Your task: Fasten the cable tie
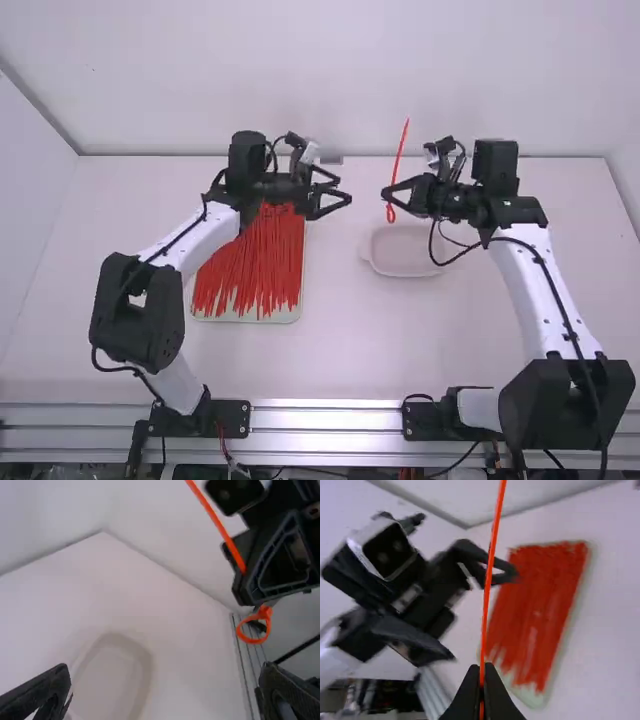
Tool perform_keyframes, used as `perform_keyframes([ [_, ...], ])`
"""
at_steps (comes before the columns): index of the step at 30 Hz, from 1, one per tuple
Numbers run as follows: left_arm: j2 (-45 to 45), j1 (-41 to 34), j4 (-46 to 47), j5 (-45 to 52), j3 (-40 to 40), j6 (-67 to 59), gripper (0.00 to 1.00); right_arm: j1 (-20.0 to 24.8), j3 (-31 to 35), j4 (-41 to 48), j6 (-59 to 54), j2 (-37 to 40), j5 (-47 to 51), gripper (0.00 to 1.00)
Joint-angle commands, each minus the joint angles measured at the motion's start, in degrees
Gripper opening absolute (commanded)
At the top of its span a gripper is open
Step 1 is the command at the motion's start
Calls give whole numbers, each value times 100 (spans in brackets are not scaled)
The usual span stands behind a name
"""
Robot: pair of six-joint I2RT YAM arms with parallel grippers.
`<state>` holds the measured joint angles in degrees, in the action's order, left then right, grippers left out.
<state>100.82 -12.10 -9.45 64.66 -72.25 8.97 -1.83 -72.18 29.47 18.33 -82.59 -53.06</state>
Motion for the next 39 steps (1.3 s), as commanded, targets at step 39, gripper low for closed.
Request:
perform_keyframes([
  [39, -31, 761, 3451, -859, 52, -2229, 99, -343, 2929, -3698, -15, -807, 3945, 0],
])
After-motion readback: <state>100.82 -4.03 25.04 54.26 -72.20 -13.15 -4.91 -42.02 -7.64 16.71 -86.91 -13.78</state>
